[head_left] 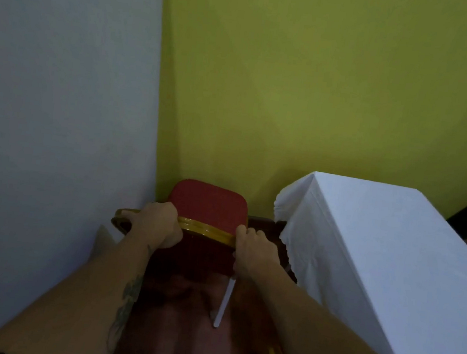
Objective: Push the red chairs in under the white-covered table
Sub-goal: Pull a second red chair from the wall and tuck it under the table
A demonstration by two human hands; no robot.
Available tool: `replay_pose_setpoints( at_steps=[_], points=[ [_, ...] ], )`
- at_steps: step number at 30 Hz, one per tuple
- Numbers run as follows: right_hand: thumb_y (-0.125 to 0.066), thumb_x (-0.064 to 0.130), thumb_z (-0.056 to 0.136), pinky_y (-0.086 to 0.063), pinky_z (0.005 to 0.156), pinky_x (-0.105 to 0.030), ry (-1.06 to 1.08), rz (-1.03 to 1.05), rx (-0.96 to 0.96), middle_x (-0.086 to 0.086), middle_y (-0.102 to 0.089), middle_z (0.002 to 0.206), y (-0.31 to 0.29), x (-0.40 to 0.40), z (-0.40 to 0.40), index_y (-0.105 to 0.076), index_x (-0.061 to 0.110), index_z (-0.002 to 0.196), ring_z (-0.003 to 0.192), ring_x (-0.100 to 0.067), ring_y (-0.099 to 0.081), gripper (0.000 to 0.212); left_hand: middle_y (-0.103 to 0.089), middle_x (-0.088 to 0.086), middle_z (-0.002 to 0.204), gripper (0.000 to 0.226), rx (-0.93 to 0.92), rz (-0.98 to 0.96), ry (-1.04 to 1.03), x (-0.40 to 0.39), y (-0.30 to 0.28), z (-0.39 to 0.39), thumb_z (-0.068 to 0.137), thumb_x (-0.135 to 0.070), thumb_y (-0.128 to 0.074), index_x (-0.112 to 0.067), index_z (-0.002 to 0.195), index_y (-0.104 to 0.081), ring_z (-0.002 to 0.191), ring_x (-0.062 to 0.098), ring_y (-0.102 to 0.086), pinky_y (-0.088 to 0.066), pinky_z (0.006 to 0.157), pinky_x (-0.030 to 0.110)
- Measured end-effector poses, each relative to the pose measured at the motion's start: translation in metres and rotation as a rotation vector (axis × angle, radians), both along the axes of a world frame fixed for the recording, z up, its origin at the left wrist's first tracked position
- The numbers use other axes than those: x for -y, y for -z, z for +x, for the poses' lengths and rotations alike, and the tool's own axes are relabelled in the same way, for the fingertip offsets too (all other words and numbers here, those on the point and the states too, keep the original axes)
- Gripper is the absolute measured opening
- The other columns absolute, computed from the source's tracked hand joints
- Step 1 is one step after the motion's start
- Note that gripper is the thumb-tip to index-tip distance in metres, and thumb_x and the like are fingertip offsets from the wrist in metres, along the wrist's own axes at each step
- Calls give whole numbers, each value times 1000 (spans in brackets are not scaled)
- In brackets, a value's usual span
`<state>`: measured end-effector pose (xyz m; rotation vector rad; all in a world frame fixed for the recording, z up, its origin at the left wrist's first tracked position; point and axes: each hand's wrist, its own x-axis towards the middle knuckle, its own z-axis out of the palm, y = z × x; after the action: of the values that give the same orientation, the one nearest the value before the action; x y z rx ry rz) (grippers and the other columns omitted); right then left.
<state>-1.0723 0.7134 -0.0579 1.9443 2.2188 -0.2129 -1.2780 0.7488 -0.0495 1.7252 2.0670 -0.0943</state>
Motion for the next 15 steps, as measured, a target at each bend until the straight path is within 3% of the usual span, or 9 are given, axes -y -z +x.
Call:
replay_pose_setpoints(
  at_steps=[2, 4, 6, 8, 10, 11, 13, 15],
  points=[
    [-66, 27, 94, -49, 91, -41, -20, 15, 11, -11, -55, 130, -1, 15, -5, -40, 14, 130, 120, -30, -53, 46, -61, 3, 88, 22, -35, -14, 45, 9, -8, -5, 72, -15, -53, -21, 88, -68, 88, 29, -56, -37, 104, 64],
    [-65, 29, 94, -47, 89, -40, -39, 34, 28, -12, -56, 130, -2, 30, -9, -40, 14, 131, 118, -31, -55, 48, -56, 0, 86, 29, -50, -9, 80, 18, -16, -9, 75, -14, -54, -24, 96, -70, 95, 29, -57, -35, 107, 62],
    [-65, 32, 93, -44, 81, -37, -44, 44, 26, -12, -57, 126, -3, 46, -14, -41, 15, 129, 113, -31, -58, 46, -60, 4, 106, 40, -42, 36, 87, 28, -15, -14, 75, -14, -57, -27, 110, -71, 117, 34, -54, -33, 111, 60],
    [-65, 35, 92, -41, 78, -36, -35, 29, 29, -12, -58, 122, -2, 58, -16, -42, 16, 126, 109, -30, -59, 46, -51, 12, 138, 56, 64, 146, 21, 41, -3, -17, 77, -12, -61, -27, 131, -64, 137, 38, -38, -28, 116, 56],
    [-66, 38, 92, -41, 76, -36, -15, -24, 58, -11, -58, 121, -3, 66, -15, -44, 16, 126, 107, -29, -60, 46, -38, 17, 154, 61, 368, 317, -177, 61, 9, -15, 78, -2, -62, -15, 138, -59, 146, 38, -30, -28, 119, 50],
    [-66, 40, 91, -42, 76, -36, -5, -57, 71, -11, -59, 121, -3, 70, -13, -48, 15, 126, 108, -29, -61, 47, -40, 17, 153, 59, 541, 406, -335, 72, 15, -13, 78, 1, -60, -11, 135, -61, 144, 38, -35, -32, 119, 48],
    [-65, 43, 90, -44, 76, -36, 18, -124, 74, -9, -63, 120, -4, 76, -8, -56, 15, 125, 107, -29, -63, 45, -57, 19, 140, 50, 820, 470, -750, 85, 14, -4, 78, -9, -56, -8, 128, -65, 129, 40, -54, -44, 112, 49],
    [-65, 42, 89, -45, 75, -34, 60, -173, 16, -7, -65, 114, -2, 84, -3, -59, 14, 121, 101, -28, -64, 42, -69, 19, 124, 57, 1060, 380, -1030, 86, 7, 10, 73, -26, -54, -5, 124, -66, 111, 40, -66, -53, 101, 51]
  ],
)
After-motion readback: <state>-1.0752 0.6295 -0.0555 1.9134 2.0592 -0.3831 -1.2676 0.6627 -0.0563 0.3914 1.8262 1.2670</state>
